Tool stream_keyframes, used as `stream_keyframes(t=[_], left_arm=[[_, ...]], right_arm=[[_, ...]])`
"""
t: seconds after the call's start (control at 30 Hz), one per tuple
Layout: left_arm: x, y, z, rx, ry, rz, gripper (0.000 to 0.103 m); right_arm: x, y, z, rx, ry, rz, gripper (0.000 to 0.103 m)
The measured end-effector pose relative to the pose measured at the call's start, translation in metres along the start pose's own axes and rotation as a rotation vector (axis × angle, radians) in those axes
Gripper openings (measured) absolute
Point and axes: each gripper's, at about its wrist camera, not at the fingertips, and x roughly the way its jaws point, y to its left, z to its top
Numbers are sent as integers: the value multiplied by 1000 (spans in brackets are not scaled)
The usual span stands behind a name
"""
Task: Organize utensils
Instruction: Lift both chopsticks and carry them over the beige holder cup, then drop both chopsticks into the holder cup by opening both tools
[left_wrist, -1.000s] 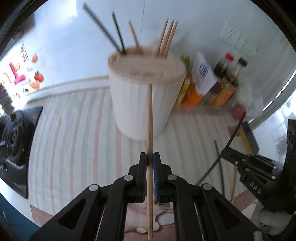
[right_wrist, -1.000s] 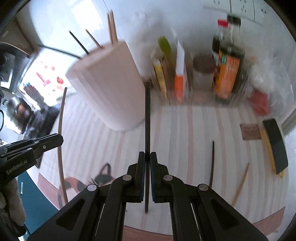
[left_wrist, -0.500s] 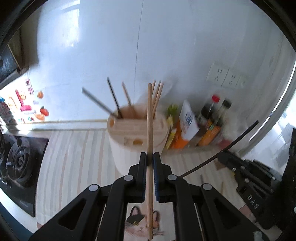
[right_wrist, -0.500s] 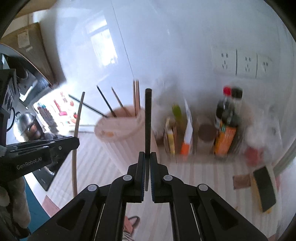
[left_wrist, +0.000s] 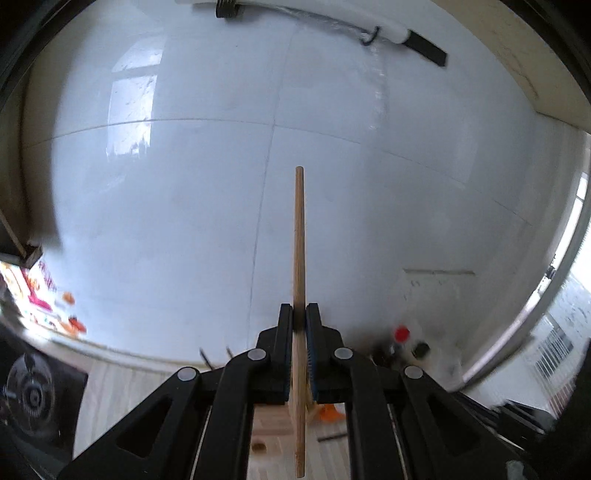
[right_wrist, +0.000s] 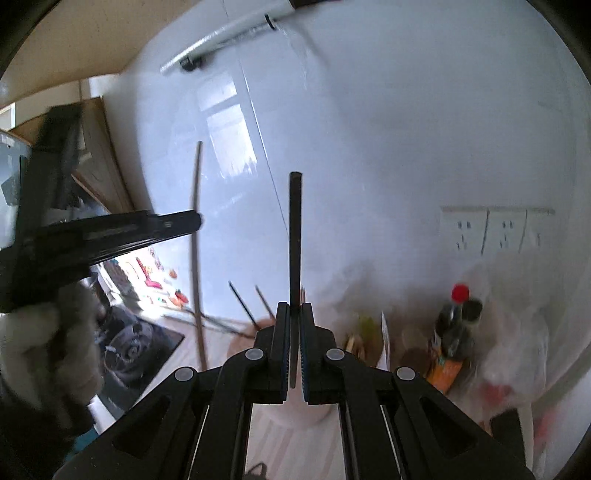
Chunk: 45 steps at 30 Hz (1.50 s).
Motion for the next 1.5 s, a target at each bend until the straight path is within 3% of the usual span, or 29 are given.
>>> stream_keyframes(t=[0.27, 0.7, 1.1, 1.33, 1.5], left_arm=[[77, 31, 6, -13, 19, -1, 4], [137, 57, -26, 14, 120, 9, 4], [144, 67, -29, -2, 129, -35, 5], [147, 66, -45, 13, 185, -49, 5], [141, 62, -47, 7, 274, -80, 7]], right_arm=[[43, 7, 29, -28, -18, -22, 5], [122, 5, 19, 15, 80, -18, 5], [145, -7, 6, 59, 135, -6, 5], [146, -2, 1, 50, 147, -6, 5], [153, -8, -1, 75, 196, 24, 5]])
